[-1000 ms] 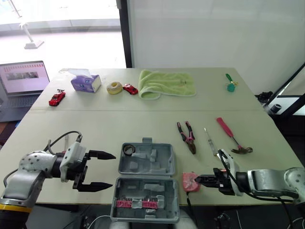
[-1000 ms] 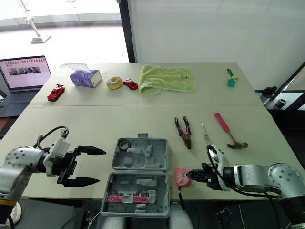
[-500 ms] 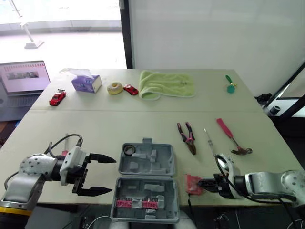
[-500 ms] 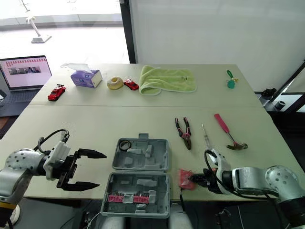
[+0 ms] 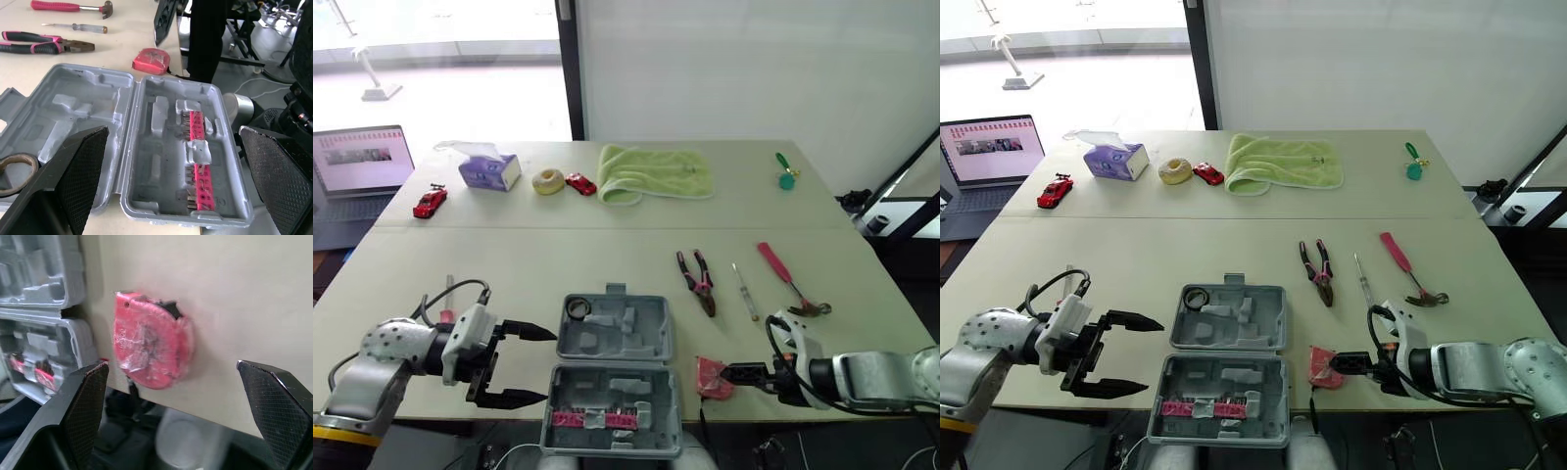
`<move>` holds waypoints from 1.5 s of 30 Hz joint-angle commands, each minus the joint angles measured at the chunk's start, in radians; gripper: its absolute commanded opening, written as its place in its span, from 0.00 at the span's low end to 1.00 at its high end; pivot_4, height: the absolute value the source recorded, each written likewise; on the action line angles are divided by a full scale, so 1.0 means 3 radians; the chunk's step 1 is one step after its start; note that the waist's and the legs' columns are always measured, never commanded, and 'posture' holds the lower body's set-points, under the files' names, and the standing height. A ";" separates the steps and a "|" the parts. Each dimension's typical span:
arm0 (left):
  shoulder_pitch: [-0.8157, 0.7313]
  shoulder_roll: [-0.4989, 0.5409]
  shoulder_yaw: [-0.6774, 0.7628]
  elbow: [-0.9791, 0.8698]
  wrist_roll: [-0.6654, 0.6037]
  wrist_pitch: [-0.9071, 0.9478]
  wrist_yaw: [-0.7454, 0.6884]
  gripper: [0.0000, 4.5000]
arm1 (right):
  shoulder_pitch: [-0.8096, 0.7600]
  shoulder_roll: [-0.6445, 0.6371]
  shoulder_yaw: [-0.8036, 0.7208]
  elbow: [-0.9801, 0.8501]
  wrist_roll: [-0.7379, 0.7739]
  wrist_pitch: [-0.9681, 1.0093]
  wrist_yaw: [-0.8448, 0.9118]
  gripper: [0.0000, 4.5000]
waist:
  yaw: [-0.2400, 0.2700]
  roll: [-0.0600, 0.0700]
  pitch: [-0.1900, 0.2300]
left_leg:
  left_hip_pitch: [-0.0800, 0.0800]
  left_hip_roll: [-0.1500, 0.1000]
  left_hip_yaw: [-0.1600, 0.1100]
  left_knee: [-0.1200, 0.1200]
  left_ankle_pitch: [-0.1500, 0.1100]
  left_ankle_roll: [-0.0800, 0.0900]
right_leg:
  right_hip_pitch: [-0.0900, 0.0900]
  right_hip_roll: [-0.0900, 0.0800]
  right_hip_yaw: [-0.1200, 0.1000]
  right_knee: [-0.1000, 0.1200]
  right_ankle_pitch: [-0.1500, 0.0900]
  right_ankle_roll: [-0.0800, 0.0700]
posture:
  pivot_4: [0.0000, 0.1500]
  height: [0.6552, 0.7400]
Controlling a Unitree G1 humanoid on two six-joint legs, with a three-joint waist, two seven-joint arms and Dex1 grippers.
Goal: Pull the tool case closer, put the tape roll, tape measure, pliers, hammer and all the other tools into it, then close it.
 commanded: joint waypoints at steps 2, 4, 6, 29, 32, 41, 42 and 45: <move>-0.0011 0.0030 0.0077 -0.0072 -0.0077 0.0086 0.0048 1.00 | 0.0280 -0.0279 -0.0301 -0.0712 -0.0957 -0.0167 0.1316 0.99 | 0.0013 0.0002 0.0001 | 0.0000 0.0000 -0.0001 -0.0003 0.0000 0.0000 | 0.0000 0.0001 0.0000 0.0000 0.0000 0.0002 | 1.00 1.00; -0.0010 0.0035 0.0100 -0.0064 -0.0083 0.0106 0.0064 1.00 | 0.0806 -0.0633 -0.0163 -0.1142 -0.2380 -0.1228 0.2341 0.99 | 0.0058 0.0008 0.0002 | -0.0003 0.0000 0.0000 -0.0006 0.0000 0.0000 | -0.0002 -0.0002 -0.0001 -0.0003 0.0000 0.0009 | 1.00 1.00; -0.0006 0.0035 0.0099 -0.0026 -0.0052 0.0075 0.0058 1.00 | 0.1179 -0.0821 0.0193 -0.1056 -0.3754 -0.2569 0.2898 0.99 | 0.0081 0.0005 0.0002 | -0.0003 -0.0001 0.0000 -0.0005 -0.0003 0.0004 | -0.0001 -0.0003 -0.0004 -0.0009 0.0001 0.0018 | 1.00 1.00; 0.0138 0.0089 0.0142 -0.0121 -0.0002 -0.0016 0.0143 1.00 | 0.0401 0.0581 0.0908 0.0411 -0.5789 -0.4355 0.3648 0.99 | 0.0006 0.0005 0.0008 | 0.0005 -0.0002 0.0008 0.0014 -0.0003 0.0002 | 0.0015 -0.0006 0.0000 -0.0006 0.0005 0.0007 | 1.00 1.00; 0.0147 0.0089 0.0154 -0.0123 -0.0002 -0.0018 0.0163 1.00 | 0.0398 0.0617 0.0917 0.0396 -0.5776 -0.4321 0.3727 0.99 | 0.0007 0.0005 0.0007 | 0.0005 -0.0002 0.0008 0.0014 -0.0003 0.0002 | 0.0015 -0.0006 0.0000 -0.0006 0.0007 0.0010 | 1.00 1.00; 0.0104 0.0072 0.0141 -0.0058 0.0045 -0.0057 0.0227 1.00 | 0.0369 0.0753 0.0818 0.0244 -0.5677 -0.4037 0.3783 0.63 | 0.0005 0.0005 0.0007 | 0.0006 -0.0002 0.0008 0.0015 -0.0003 0.0002 | 0.0016 -0.0006 0.0000 -0.0005 0.0009 0.0014 | 1.00 1.00; 0.0094 0.0073 0.0139 -0.0044 0.0052 -0.0059 0.0233 1.00 | 0.0358 0.0755 0.0799 0.0192 -0.5668 -0.3989 0.3781 0.63 | 0.0005 0.0005 0.0007 | 0.0006 -0.0002 0.0008 0.0015 -0.0003 0.0002 | 0.0016 -0.0006 0.0000 -0.0005 0.0009 0.0014 | 1.00 1.00; 0.0080 0.0072 0.0146 0.0004 0.0080 -0.0090 0.0247 1.00 | 0.0333 0.0707 0.0697 -0.0158 -0.5566 -0.3712 0.3795 0.63 | 0.0004 0.0006 0.0008 | 0.0006 -0.0002 0.0008 0.0015 -0.0003 0.0002 | 0.0016 -0.0006 0.0000 -0.0004 0.0009 0.0014 | 1.00 1.00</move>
